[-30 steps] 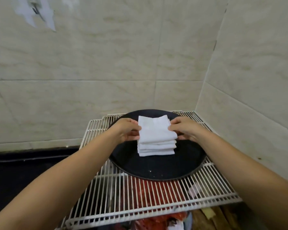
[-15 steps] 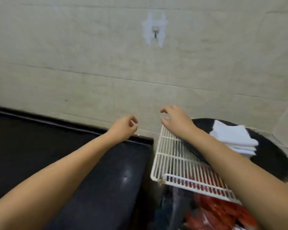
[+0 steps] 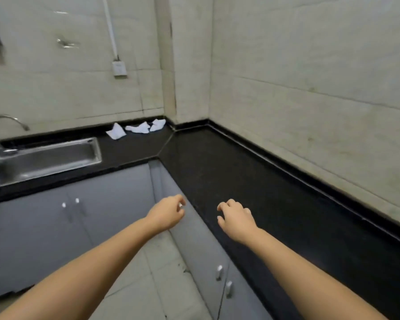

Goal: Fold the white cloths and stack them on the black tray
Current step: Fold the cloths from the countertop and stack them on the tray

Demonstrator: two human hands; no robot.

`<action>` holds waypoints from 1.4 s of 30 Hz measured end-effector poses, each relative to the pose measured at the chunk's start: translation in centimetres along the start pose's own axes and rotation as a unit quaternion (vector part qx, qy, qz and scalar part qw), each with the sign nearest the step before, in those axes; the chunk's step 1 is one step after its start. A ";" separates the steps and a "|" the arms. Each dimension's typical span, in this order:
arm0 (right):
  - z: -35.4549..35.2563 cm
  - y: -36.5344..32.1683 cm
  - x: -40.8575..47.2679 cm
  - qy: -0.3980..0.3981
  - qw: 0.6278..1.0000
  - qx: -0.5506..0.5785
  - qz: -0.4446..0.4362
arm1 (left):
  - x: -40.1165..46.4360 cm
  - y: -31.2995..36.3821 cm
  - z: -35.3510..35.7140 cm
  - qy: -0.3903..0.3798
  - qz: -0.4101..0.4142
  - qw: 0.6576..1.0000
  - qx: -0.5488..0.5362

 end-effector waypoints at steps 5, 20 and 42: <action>3.8 -3.0 11.1 -0.041 0.998 -0.017 -0.045 | 6.3 -8.8 -0.4 -0.008 -0.066 0.998 0.011; 6.8 -5.3 48.2 -0.112 0.982 -0.046 -0.146 | 36.8 -22.4 -7.6 -0.014 -0.146 0.989 0.015; 21.1 -17.4 100.1 -0.077 0.972 0.009 -0.220 | 79.8 -49.0 -11.9 0.040 -0.166 0.983 0.071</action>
Point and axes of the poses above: each hand's wrist, its own x-axis towards the middle knuckle, its own z-axis out of the palm, y = z × x, the point moved 2 cm from there along x, towards the middle knuckle, and after that the axes turned 12 degrees about -z, right-handed, at the moved point
